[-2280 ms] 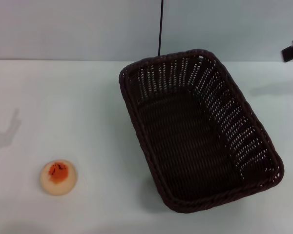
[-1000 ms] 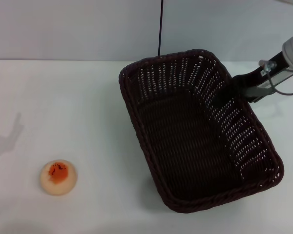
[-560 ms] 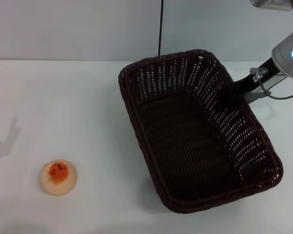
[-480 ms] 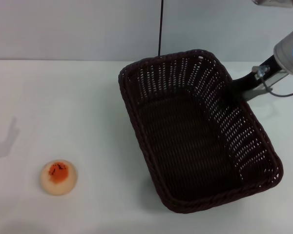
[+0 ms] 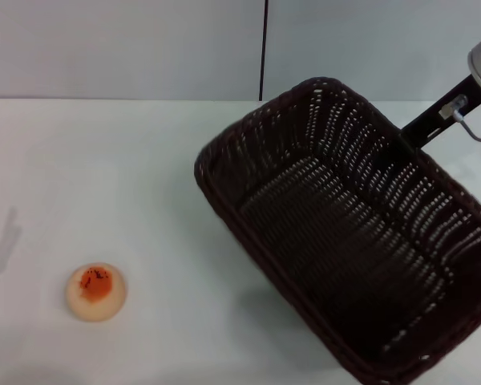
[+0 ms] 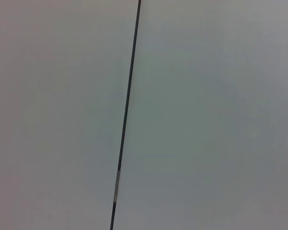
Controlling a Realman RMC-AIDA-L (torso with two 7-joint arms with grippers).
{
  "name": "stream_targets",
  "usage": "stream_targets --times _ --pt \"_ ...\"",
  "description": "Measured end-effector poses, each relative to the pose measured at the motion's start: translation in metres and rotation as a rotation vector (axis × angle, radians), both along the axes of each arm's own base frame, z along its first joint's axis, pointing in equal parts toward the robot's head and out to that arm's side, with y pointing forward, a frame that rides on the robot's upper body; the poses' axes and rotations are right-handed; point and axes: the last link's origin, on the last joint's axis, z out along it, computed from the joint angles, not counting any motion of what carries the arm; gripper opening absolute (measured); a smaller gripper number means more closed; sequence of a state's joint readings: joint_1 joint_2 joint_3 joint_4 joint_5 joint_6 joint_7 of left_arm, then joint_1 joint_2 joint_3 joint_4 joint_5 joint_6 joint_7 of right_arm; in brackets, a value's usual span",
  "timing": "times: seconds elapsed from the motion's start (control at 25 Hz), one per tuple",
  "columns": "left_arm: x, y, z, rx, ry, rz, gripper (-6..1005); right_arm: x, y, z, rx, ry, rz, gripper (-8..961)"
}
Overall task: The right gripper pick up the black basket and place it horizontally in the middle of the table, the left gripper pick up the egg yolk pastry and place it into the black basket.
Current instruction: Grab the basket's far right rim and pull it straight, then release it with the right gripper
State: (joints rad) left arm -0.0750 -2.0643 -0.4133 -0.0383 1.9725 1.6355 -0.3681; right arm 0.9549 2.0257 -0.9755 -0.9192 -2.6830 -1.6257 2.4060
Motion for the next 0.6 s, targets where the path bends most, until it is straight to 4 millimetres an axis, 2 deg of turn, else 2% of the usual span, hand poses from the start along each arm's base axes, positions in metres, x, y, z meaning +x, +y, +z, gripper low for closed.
stream_targets --times 0.16,0.2,0.24,0.32,0.36,0.4,0.44,0.6 --pt "0.001 -0.001 -0.002 -0.009 -0.003 -0.004 829 -0.010 0.004 0.008 -0.051 -0.028 0.186 162" --pt "0.001 -0.001 -0.002 -0.009 -0.003 -0.004 829 -0.010 0.004 0.008 -0.051 -0.028 0.186 161" --pt "0.002 -0.001 -0.003 -0.015 -0.002 -0.007 829 -0.015 0.005 0.010 -0.072 -0.041 0.304 161" --pt "0.003 -0.001 -0.006 -0.035 0.000 -0.018 829 -0.018 0.005 0.009 -0.082 -0.046 0.367 161" --pt "0.004 -0.001 -0.007 -0.046 0.002 -0.025 829 -0.025 0.004 0.007 -0.101 -0.048 0.476 160" --pt "0.004 -0.002 -0.008 -0.055 0.000 -0.031 829 -0.025 0.004 0.007 -0.101 -0.048 0.476 160" --pt "0.005 -0.003 -0.008 -0.060 -0.008 -0.033 828 -0.032 0.003 0.003 -0.124 -0.036 0.571 160" --pt "0.005 -0.005 -0.009 -0.062 -0.025 -0.033 828 -0.044 0.002 -0.008 -0.148 0.015 0.684 159"
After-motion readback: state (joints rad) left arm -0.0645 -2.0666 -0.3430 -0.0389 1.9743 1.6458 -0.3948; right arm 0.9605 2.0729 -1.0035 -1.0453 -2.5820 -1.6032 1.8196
